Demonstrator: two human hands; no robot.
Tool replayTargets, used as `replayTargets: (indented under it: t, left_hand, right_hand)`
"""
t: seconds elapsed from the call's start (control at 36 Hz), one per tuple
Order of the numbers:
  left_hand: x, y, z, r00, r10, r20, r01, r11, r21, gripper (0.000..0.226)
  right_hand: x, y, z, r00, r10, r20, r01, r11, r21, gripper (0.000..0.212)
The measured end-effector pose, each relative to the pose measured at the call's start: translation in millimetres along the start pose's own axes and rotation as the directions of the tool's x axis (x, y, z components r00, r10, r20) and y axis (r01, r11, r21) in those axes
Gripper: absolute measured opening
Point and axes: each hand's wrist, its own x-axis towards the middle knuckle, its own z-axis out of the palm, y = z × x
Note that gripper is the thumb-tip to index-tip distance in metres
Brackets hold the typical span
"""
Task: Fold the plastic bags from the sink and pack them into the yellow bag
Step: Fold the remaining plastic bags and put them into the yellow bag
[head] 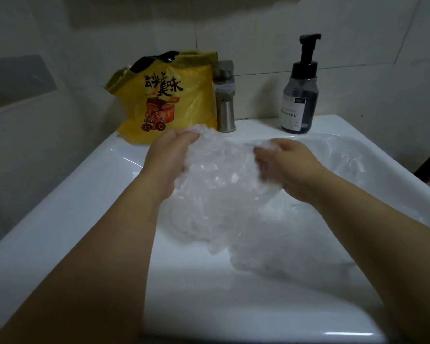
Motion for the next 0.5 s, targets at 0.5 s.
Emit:
replayTargets:
  t: [0.5]
  left_hand:
    - [-8,5,-2,0.868,-0.19,0.459,0.35,0.89,-0.293,0.027]
  right_hand:
    - [-8,-11,3,0.983,-0.174,0.055,0.182,0.953,-0.243,0.07]
